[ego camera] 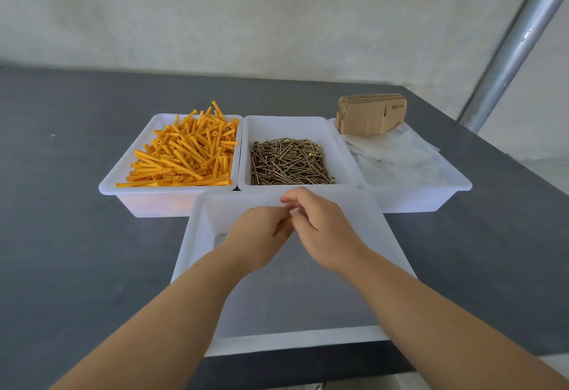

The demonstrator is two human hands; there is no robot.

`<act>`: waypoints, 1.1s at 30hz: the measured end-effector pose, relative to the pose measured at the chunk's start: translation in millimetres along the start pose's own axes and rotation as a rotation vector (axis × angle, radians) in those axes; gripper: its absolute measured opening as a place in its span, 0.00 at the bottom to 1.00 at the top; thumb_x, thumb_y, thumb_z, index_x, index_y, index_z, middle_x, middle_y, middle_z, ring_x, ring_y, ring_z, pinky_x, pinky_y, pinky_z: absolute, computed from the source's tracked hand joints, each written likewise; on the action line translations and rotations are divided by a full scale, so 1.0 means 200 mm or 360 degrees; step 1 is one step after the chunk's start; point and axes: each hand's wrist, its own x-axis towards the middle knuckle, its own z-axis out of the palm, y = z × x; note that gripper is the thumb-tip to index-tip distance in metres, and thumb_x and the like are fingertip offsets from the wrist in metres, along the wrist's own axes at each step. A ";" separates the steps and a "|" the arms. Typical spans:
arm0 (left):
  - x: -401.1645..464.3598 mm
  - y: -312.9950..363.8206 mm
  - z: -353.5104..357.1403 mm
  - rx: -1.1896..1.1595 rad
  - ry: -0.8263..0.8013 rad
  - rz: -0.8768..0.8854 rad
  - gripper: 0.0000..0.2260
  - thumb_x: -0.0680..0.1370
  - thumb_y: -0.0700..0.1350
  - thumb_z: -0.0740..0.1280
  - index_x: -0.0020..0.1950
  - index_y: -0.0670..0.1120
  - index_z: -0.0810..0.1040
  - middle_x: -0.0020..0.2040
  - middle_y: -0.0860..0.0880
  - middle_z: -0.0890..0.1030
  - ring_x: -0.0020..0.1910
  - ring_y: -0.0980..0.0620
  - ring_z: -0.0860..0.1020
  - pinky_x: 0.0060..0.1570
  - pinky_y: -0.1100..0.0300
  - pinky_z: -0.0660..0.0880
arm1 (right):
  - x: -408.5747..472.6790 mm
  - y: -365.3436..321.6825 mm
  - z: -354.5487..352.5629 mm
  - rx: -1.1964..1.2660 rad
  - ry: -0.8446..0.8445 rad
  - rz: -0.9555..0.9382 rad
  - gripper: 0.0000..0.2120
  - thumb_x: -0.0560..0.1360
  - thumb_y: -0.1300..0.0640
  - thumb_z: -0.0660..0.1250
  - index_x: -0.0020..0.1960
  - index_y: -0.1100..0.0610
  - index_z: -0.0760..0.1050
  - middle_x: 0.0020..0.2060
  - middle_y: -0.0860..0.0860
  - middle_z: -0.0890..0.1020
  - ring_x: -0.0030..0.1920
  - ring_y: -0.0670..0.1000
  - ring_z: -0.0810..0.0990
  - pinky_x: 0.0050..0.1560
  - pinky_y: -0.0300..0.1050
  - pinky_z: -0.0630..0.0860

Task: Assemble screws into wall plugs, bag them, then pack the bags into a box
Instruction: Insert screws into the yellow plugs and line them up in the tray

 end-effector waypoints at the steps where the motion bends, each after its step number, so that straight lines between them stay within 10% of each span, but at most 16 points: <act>1: 0.01 -0.01 -0.01 -0.0022 0.0036 -0.0019 0.09 0.83 0.44 0.60 0.51 0.43 0.79 0.40 0.46 0.80 0.43 0.45 0.78 0.44 0.52 0.71 | 0.00 -0.01 0.01 0.0021 0.0000 0.0002 0.17 0.80 0.63 0.58 0.67 0.54 0.72 0.60 0.49 0.79 0.59 0.45 0.76 0.62 0.41 0.72; 8: 0.03 -0.04 -0.03 -0.0050 0.0127 -0.0094 0.13 0.81 0.39 0.61 0.64 0.45 0.77 0.43 0.47 0.75 0.44 0.52 0.70 0.40 0.60 0.63 | -0.01 -0.03 0.04 0.0113 -0.0208 0.0027 0.25 0.80 0.64 0.58 0.76 0.52 0.63 0.70 0.47 0.71 0.69 0.43 0.68 0.69 0.38 0.63; 15: 0.01 -0.06 -0.06 -0.0616 0.0342 -0.0429 0.12 0.69 0.42 0.79 0.48 0.48 0.81 0.36 0.51 0.83 0.34 0.56 0.79 0.35 0.62 0.76 | 0.04 0.06 0.00 -0.0002 -0.0046 0.0195 0.08 0.76 0.61 0.70 0.52 0.50 0.84 0.42 0.42 0.84 0.42 0.43 0.81 0.49 0.43 0.79; 21: 0.01 -0.05 -0.22 -0.0016 -0.0046 -0.0364 0.13 0.73 0.44 0.76 0.55 0.52 0.80 0.49 0.54 0.82 0.47 0.53 0.81 0.49 0.55 0.79 | 0.03 0.11 -0.03 -0.0340 -0.0271 0.0299 0.07 0.75 0.60 0.70 0.49 0.51 0.83 0.40 0.44 0.82 0.44 0.47 0.80 0.48 0.43 0.77; 27: 0.09 -0.16 -0.37 0.0514 0.0487 -0.0195 0.16 0.76 0.43 0.72 0.63 0.49 0.78 0.59 0.48 0.77 0.56 0.47 0.77 0.47 0.55 0.74 | 0.06 0.09 -0.08 -0.0624 -0.0454 0.0284 0.07 0.76 0.63 0.68 0.50 0.56 0.83 0.48 0.49 0.81 0.50 0.50 0.79 0.50 0.40 0.74; 33: 0.06 -0.22 -0.14 0.0537 0.0283 -0.0068 0.21 0.78 0.45 0.69 0.71 0.49 0.74 0.64 0.47 0.71 0.62 0.45 0.70 0.64 0.53 0.68 | 0.09 0.03 -0.12 -0.0835 -0.0635 0.0113 0.10 0.75 0.63 0.67 0.52 0.53 0.84 0.44 0.47 0.76 0.50 0.51 0.78 0.47 0.41 0.72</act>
